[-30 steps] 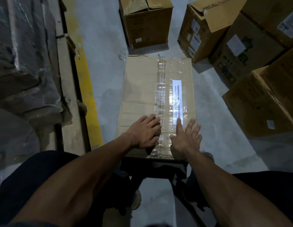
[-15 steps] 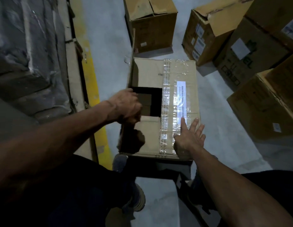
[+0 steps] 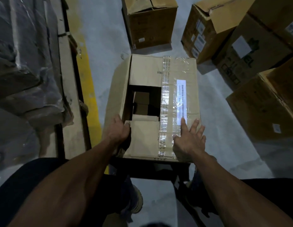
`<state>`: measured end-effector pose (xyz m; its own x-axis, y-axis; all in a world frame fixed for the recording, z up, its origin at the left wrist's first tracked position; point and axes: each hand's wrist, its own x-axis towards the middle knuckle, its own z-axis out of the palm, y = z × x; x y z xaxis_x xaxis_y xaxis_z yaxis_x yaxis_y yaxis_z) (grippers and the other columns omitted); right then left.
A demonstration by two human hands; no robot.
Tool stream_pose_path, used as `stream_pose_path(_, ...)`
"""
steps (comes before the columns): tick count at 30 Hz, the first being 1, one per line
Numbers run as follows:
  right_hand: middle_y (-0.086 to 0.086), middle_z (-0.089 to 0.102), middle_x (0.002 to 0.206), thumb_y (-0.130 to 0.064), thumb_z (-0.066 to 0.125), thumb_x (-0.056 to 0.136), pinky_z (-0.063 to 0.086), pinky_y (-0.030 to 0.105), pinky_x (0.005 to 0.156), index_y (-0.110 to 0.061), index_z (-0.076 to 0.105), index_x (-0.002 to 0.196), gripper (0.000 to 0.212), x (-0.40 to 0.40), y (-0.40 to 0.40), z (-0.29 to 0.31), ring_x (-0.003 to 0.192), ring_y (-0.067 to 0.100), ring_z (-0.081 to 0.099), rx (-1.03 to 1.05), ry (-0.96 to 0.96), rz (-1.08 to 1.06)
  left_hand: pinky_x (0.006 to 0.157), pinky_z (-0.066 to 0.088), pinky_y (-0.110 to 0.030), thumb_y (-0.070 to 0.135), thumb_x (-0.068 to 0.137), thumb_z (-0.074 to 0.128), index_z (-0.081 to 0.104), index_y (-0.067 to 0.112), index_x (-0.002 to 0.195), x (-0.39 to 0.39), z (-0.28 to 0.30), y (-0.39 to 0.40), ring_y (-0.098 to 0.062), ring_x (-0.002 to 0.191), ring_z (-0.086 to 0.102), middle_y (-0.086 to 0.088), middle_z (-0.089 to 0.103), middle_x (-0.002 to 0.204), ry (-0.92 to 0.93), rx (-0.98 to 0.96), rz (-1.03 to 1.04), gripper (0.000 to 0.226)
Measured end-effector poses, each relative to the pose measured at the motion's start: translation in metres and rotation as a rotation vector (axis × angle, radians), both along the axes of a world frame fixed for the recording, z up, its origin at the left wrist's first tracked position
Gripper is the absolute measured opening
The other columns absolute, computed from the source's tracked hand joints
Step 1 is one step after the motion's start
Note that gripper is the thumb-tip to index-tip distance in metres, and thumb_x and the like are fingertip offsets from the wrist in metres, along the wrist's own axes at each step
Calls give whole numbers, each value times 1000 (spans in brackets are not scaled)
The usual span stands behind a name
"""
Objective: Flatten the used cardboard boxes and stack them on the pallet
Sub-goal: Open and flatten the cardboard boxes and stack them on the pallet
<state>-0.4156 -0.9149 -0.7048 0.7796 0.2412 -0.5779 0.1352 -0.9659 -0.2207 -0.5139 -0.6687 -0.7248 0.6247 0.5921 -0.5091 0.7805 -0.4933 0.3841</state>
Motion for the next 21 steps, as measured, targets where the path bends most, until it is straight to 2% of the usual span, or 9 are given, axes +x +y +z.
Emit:
stream_pose_path(3, 12, -32, 162, -49, 45, 99, 4, 56, 122, -40, -11, 157, 81, 1, -1, 0, 150, 39, -24, 16, -26, -4, 89, 43, -47, 37, 105, 42, 42, -2, 127, 0, -19, 1, -50, 114, 55, -31, 56, 125, -86, -6, 103, 45)
stream_pose_path(6, 10, -29, 163, -48, 48, 98, 8, 55, 123, -39, -7, 158, 81, 2, 1, 1, 151, 36, -22, 36, -46, -9, 80, 41, -45, 36, 107, 37, 49, -3, 104, 6, -26, 7, -49, 105, 56, -32, 59, 109, -126, 28, 137, 41)
stream_pose_path(11, 5, -21, 166, -50, 55, 96, 15, 53, 121, -37, 2, 160, 84, 32, 18, 10, 153, 31, -16, 106, -61, 19, 84, 41, -48, 35, 108, 36, 54, -7, 110, 25, -25, 26, -50, 108, 54, -33, 59, 114, -188, 95, 260, 45)
stream_pose_path(14, 6, -18, 167, -53, 52, 96, 13, 53, 121, -35, 5, 160, 81, 51, 38, 10, 153, 32, -14, 112, -64, 105, 85, 40, -48, 38, 108, 34, 52, -6, 114, 29, -28, 45, -50, 111, 52, -32, 57, 118, -168, 103, 290, 48)
stream_pose_path(17, 12, -4, 168, -48, 39, 99, 5, 54, 123, -26, 13, 159, 68, 52, 56, 4, 154, 36, -6, 63, -245, 363, 79, 36, -44, 42, 108, 30, 48, -6, 119, 29, -32, 47, -50, 111, 53, -33, 57, 119, -148, 85, 273, 53)
stream_pose_path(19, 13, 15, 166, -48, 35, 95, 5, 54, 122, -22, 29, 154, 65, 50, 70, 2, 154, 35, 6, 164, -348, 646, 80, 37, -44, 42, 108, 28, 48, -6, 120, 29, -34, 44, -49, 112, 53, -33, 57, 119, -163, 73, 281, 53)
stream_pose_path(21, 12, 42, 153, -51, 36, 91, 10, 51, 122, -20, 52, 140, 60, 53, 88, -3, 150, 33, 23, 250, -362, 914, 83, 39, -45, 42, 108, 28, 48, -5, 121, 29, -35, 43, -48, 112, 54, -32, 58, 119, -176, 64, 287, 53)
